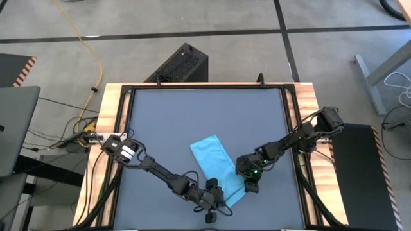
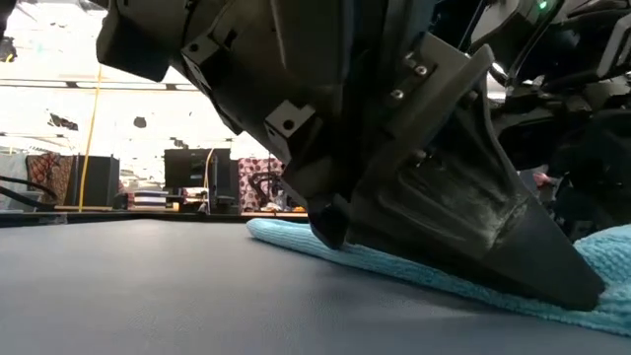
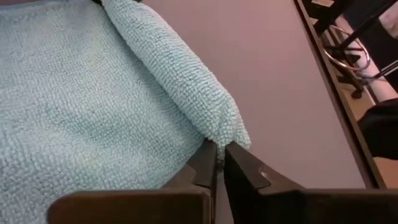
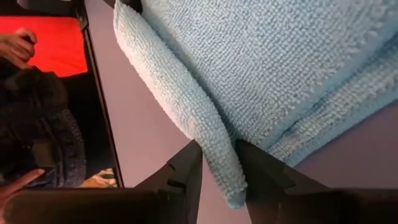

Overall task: Roll towel into tight, uniform cylinder
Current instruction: Roll the blue microfiber cloth

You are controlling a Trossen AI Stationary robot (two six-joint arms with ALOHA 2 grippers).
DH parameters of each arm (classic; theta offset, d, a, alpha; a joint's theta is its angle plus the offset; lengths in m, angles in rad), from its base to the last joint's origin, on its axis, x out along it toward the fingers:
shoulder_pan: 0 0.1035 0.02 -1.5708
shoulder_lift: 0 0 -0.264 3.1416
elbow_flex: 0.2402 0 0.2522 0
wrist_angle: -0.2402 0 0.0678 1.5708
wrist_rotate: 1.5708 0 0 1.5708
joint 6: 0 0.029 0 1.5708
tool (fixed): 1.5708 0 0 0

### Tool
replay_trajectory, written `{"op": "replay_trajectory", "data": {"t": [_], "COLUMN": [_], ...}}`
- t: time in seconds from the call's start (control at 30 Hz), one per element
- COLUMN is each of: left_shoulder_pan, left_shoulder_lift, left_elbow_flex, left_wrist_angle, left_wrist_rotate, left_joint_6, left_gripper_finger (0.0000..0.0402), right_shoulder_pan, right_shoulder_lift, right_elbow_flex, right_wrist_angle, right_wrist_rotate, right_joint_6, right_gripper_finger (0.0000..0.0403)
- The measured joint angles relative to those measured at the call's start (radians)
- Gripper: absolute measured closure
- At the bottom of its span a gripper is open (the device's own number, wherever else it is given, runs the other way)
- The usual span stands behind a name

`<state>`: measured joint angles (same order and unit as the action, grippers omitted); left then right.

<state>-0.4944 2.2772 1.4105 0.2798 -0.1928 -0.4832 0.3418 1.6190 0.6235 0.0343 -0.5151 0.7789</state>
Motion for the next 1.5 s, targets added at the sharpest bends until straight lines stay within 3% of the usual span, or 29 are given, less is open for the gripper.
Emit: {"op": "replay_trajectory", "data": {"t": [0.17, 0.37, 0.5, 0.67, 0.8, 0.97, 1.3, 1.5], "left_shoulder_pan": [0.008, 0.007, 0.007, 0.007, 0.006, 0.006, 0.007, 0.007], "left_shoulder_lift": [0.0, 0.0, 0.0, 0.0, 0.0, 0.0, 0.0, 0.0], "left_elbow_flex": [0.0, -0.001, -0.002, -0.002, -0.004, -0.004, -0.004, -0.004], "left_wrist_angle": [-0.009, -0.009, -0.011, -0.003, -0.001, -0.001, 0.001, 0.002], "left_wrist_rotate": [0.073, 0.118, 0.125, 0.154, 0.179, 0.205, 0.234, 0.235], "left_joint_6": [-0.052, -0.07, -0.077, -0.075, -0.059, -0.041, -0.025, -0.025], "left_gripper_finger": [0.04, 0.0401, 0.0401, 0.0401, 0.0401, 0.0401, 0.0401, 0.0401], "right_shoulder_pan": [-0.015, -0.005, 0.017, 0.17, 0.323, 0.406, 0.464, 0.463], "right_shoulder_lift": [-0.02, -0.142, -0.248, -0.316, -0.287, -0.217, -0.08, -0.008], "right_elbow_flex": [0.0, 0.0, 0.0, 0.0, 0.0, 0.0, 0.0, 0.0], "right_wrist_angle": [-0.032, -0.171, -0.242, -0.165, -0.121, -0.011, 0.083, 0.146], "right_wrist_rotate": [-0.056, -0.063, 0.04, 0.258, 0.456, 0.555, 0.678, 0.701], "right_joint_6": [0.007, -0.04, -0.129, -0.377, -0.586, -0.63, -0.63, -0.63], "right_gripper_finger": [0.0275, 0.0275, 0.0275, 0.0275, 0.0275, 0.0275, 0.0275, 0.0275]}}
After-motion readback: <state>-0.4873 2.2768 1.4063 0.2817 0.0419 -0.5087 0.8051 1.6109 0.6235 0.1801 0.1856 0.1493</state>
